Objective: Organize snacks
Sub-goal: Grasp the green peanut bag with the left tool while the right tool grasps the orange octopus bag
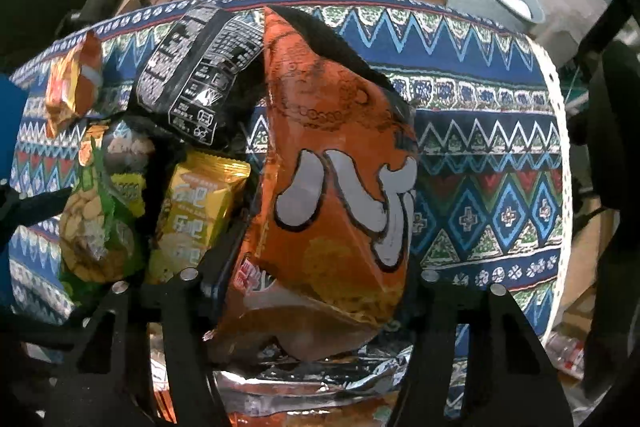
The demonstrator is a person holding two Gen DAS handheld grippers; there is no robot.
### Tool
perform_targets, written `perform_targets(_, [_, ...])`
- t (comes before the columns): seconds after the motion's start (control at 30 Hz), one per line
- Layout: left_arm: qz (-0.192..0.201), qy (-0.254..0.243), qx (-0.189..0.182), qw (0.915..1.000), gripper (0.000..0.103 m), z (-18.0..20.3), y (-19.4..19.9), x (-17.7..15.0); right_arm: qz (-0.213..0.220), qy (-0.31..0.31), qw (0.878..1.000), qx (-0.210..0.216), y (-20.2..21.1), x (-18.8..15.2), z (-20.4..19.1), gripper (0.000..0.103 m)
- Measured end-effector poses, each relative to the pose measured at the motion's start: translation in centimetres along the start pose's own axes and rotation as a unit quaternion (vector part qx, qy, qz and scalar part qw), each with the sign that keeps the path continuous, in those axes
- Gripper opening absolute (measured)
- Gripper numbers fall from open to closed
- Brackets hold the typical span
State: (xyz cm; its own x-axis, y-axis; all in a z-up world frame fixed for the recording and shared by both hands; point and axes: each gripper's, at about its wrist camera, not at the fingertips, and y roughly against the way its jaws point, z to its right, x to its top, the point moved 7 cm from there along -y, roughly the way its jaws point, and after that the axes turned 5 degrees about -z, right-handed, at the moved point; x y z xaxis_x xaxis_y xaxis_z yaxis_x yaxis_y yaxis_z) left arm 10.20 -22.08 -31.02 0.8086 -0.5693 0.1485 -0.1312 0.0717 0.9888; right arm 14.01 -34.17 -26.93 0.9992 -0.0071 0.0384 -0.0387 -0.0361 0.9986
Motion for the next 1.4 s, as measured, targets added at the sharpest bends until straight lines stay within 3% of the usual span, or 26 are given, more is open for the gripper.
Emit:
perform_targets(0.07, [0.004,-0.006,0.007,1.0,0.049,0.3,0.1,-0.3,0.006,0.012,1.0,-0.006,0.2,-0.2,-0.5,0.053])
perform_targets(0.23, [0.014,-0.002,0.008,0.9999,0.039,0.0,1.1,-0.6,0.026,0.041,0.998,-0.045,1.5,-0.1,-0.9,0.05])
perform_targets(0.47, [0.031,0.001,0.01,0.9995,0.038,-1.4,3.4,-1.7,0.051,0.055,0.996,-0.052,3.9,0.2,-1.5,0.05])
perform_targets(0.9, [0.063,-0.008,0.071,0.9954,0.038,-4.4,7.7,-4.7,0.089,0.088,0.991,-0.041,8.2,-0.5,-4.0,0.05])
perform_targets(1.4, [0.097,0.01,0.111,0.989,0.038,-8.5,12.6,-8.9,0.117,0.143,0.983,-0.009,12.4,-2.7,-10.2,0.05])
